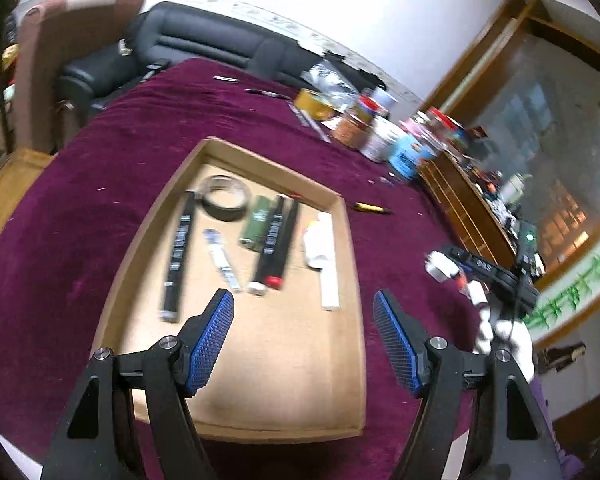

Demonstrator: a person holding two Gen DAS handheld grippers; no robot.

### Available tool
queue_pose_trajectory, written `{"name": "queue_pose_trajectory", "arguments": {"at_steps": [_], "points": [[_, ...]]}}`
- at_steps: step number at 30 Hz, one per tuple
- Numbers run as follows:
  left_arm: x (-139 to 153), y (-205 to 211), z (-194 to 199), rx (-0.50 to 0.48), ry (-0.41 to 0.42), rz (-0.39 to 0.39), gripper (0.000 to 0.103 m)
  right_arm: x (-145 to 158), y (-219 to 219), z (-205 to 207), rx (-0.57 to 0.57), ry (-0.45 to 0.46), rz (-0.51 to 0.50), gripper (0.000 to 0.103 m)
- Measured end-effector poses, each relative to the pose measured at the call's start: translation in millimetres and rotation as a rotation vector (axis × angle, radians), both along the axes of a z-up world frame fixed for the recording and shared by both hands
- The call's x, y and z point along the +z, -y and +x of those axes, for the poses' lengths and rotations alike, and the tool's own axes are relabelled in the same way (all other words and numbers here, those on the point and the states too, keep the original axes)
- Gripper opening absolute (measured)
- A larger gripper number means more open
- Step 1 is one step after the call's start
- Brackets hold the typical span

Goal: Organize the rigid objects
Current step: 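Grasp the white square charger block with the left tool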

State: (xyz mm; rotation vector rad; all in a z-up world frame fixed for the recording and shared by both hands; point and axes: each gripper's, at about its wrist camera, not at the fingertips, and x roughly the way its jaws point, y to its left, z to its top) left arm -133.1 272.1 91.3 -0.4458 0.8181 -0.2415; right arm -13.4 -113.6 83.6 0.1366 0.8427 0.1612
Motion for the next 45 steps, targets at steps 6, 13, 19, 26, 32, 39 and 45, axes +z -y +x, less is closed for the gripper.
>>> {"name": "queue_pose_trajectory", "arguments": {"at_steps": [6,13,19,26,32,39,45], "points": [[1.9,44.1,7.6,-0.071,-0.027,-0.008,0.066,-27.2,65.6,47.5,-0.028,-0.118,0.181,0.037],[5.1,82.4,9.7,-0.119,-0.043,0.056,0.066,-28.7,44.6,48.5,0.011,-0.070,0.033,0.036],[2.4,109.9,14.5,-0.164,-0.058,0.068,0.066,-41.5,40.6,67.8,0.020,-0.133,-0.078,0.036],[-8.2,135.1,25.5,-0.221,-0.094,0.083,0.066,-52.8,45.7,26.6,0.145,-0.234,0.119,0.039],[-23.0,179.3,38.7,-0.292,-0.146,0.115,0.066,-37.7,46.9,-11.5,0.278,-0.101,0.295,0.039],[-45.4,244.1,66.4,-0.359,-0.171,0.156,0.066,-15.4,130.8,-14.4,-0.039,0.132,0.426,0.045],[-65.3,304.8,97.5,-0.411,-0.125,0.317,0.068,-21.3,183.2,-18.1,-0.246,0.156,0.563,0.049]]}}
